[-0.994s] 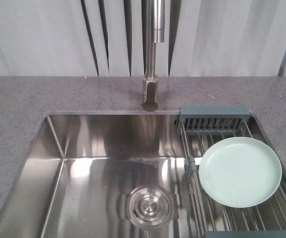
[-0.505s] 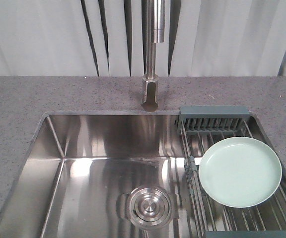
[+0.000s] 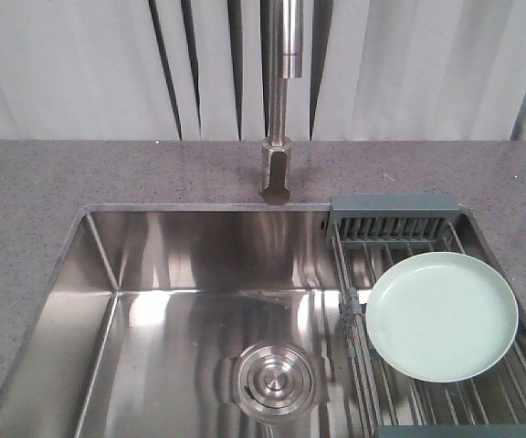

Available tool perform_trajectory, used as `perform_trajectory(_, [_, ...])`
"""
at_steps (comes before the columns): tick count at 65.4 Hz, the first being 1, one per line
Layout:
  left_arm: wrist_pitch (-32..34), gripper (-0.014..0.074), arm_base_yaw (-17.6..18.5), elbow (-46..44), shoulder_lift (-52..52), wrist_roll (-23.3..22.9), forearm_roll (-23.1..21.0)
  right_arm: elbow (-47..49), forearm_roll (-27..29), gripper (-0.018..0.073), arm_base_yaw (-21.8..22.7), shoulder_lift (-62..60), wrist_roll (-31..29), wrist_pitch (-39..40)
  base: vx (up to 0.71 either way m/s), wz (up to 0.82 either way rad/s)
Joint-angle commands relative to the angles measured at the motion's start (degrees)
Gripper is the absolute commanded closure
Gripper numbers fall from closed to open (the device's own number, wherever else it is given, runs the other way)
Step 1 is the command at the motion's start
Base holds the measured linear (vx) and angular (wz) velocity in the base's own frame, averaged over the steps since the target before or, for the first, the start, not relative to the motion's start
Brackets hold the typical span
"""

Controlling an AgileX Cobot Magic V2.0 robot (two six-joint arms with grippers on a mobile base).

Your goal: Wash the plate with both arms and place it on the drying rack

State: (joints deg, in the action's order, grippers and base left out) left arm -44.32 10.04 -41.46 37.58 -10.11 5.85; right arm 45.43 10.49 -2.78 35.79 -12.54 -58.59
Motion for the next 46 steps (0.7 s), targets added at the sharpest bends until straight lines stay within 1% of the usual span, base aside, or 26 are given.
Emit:
perform_trajectory(1, [9.3, 0.0603, -2.7, 3.1, -3.7, -0.4, 0.7, 1.3, 0.5, 0.0219, 0.1, 0.1, 0.1, 3.2, 0.0, 0.0])
perform_trajectory(7, [18.6, 0.0603, -5.7, 10.2, -9.7, -0.4, -0.4, 1.3, 0.5, 0.0219, 0.1, 0.1, 0.1, 3.2, 0.0, 0.0])
perform_trajectory(12, [25.6, 0.0603, -7.4, 17.0, -14.7, -0.4, -1.3, 1.3, 0.5, 0.0219, 0.1, 0.1, 0.1, 3.2, 0.0, 0.0])
perform_trajectory(18, [33.3, 0.0603, -10.0, 23.8, -21.1, -0.4, -3.1, 1.3, 0.5, 0.0219, 0.1, 0.1, 0.1, 3.2, 0.0, 0.0])
perform_trajectory(22, [37.3, 0.0603, -11.4, 28.2, -24.8, -0.3, -4.7, 1.3, 0.5, 0.0219, 0.1, 0.1, 0.1, 3.2, 0.0, 0.0])
perform_trajectory(30, [42.8, 0.0603, -12.6, 34.6, -31.1, 0.8, -6.3, 1.3, 0.5, 0.0219, 0.1, 0.1, 0.1, 3.2, 0.0, 0.0])
perform_trajectory(37, [44.6, 0.0603, -12.6, 38.6, -35.2, 1.7, -7.4, 1.3, 0.5, 0.0219, 0.1, 0.1, 0.1, 3.2, 0.0, 0.0])
perform_trajectory(46, [45.4, 0.0603, -12.6, 41.6, -39.2, 1.7, -7.3, 1.3, 0.5, 0.0219, 0.1, 0.1, 0.1, 3.2, 0.0, 0.0])
